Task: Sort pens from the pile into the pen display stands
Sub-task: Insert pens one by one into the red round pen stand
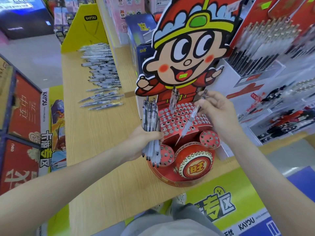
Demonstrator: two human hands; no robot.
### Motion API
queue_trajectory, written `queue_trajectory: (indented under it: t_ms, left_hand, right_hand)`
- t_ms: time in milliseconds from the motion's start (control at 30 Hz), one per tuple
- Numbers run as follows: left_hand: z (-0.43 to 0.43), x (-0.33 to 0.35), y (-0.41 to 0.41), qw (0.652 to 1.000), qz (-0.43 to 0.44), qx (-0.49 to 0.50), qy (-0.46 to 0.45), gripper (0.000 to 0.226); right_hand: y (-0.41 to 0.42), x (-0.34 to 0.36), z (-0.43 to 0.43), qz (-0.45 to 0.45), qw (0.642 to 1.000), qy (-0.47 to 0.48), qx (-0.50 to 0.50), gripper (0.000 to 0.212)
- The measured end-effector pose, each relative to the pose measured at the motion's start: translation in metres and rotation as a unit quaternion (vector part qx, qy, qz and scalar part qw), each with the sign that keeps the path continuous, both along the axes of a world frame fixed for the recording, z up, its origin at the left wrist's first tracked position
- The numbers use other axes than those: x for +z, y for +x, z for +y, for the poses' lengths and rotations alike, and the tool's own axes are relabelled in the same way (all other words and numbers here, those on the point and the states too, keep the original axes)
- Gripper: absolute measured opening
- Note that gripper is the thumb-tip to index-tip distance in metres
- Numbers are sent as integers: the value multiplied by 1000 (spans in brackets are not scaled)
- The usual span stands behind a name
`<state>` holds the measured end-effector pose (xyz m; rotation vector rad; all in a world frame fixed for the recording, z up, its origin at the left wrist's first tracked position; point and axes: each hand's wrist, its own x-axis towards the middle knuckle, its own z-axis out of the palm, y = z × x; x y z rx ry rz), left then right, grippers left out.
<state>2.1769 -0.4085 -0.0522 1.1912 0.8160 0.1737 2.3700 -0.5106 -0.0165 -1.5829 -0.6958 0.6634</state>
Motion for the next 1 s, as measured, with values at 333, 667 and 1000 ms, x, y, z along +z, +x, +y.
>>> queue_trajectory:
  t_ms: [333,667,1000]
  left_hand:
    - [-1,-2,7,1000,21,-9,17,17]
    - [6,-7,6,1000,-1,30,-6,21]
    - [6,-10,8,999,-18,21,-17,17]
  right_hand:
    - [0,-4,20,-116,991,31,-52,15]
    - [-2,1,25,-148,988,32,-18,17]
    - [-6,-10,33,-194,977,-58,70,11]
